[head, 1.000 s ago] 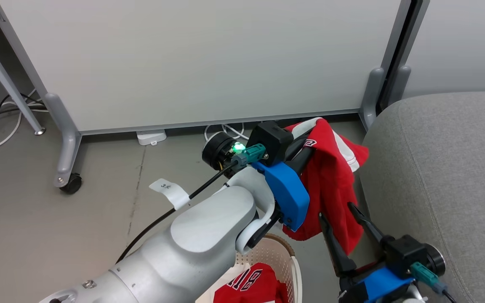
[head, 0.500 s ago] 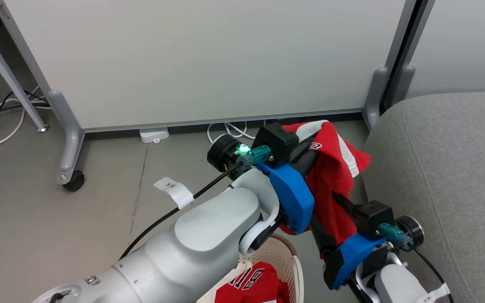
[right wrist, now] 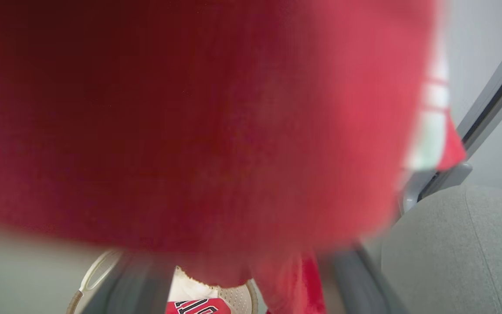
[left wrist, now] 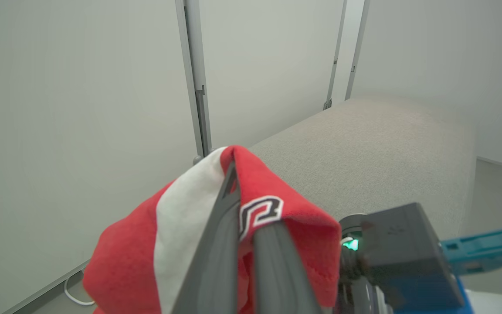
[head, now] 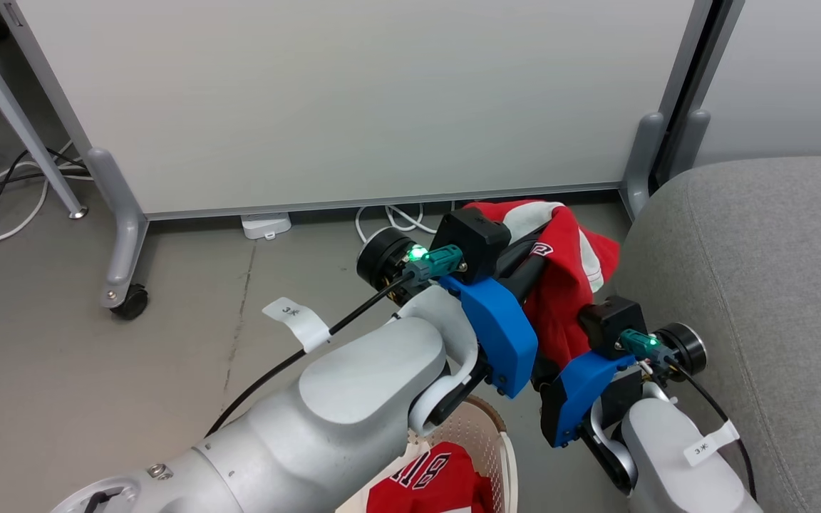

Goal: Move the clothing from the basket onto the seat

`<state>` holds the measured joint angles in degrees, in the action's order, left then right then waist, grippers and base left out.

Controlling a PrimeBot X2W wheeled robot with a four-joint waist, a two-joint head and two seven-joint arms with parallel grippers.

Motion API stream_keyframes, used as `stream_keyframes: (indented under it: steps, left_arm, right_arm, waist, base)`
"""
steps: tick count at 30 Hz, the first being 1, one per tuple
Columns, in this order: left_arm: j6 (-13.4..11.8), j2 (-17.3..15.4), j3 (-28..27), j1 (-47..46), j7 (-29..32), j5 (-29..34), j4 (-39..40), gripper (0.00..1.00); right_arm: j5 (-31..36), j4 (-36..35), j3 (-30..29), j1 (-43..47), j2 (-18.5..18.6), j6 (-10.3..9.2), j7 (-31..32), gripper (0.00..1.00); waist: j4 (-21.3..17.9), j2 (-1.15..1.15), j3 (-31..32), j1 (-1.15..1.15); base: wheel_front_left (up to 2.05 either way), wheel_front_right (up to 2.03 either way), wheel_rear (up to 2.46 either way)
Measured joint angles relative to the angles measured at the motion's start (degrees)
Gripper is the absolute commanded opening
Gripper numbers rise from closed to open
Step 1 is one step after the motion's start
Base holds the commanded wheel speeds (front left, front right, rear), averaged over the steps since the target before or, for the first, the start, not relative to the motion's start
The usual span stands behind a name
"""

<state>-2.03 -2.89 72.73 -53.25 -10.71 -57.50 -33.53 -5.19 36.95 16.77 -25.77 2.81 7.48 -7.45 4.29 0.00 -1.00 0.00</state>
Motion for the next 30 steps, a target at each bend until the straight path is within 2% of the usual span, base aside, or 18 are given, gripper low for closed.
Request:
stream_keyframes:
  steps: [5,6,7,8,30]
  left_arm:
    - [0.0,0.0,0.23,-0.03,-0.01,-0.45,-0.03,0.0]
    - [0.0,0.0,0.27,-0.03,-0.02,-0.51,-0.05,0.0]
    - [0.0,0.0,0.31,-0.03,-0.05,-0.53,-0.09,0.0]
    - [0.0,0.0,0.33,-0.04,-0.07,-0.57,-0.11,0.0]
    - [-0.44,0.01,0.55,-0.07,-1.08,-1.52,-2.91,0.0]
  right_arm:
    - [-0.18,2.59,0.96,-1.5,0.0,0.0,-1.24,1.0]
    - [-0.58,3.07,1.12,-1.72,0.0,0.0,-1.48,0.48]
    - [-0.87,3.42,1.29,-1.95,0.0,0.0,-1.7,0.32]
    - [-1.24,3.72,1.43,-2.09,0.0,0.0,-1.75,0.0]
    - [-5.92,6.1,3.96,-2.15,0.0,0.0,-4.71,0.0]
  waist:
    - [0.08,0.0,0.26,0.0]
    - [0.08,0.0,0.3,0.0]
    - [0.07,0.0,0.35,0.0]
    - [0.05,0.0,0.39,0.0]
    - [-1.26,0.0,0.93,0.0]
  base:
    - [0.0,0.0,0.0]
    - [0.0,0.0,0.0]
    - [0.0,0.0,0.0]
    - [0.0,0.0,0.0]
    - [0.0,0.0,0.0]
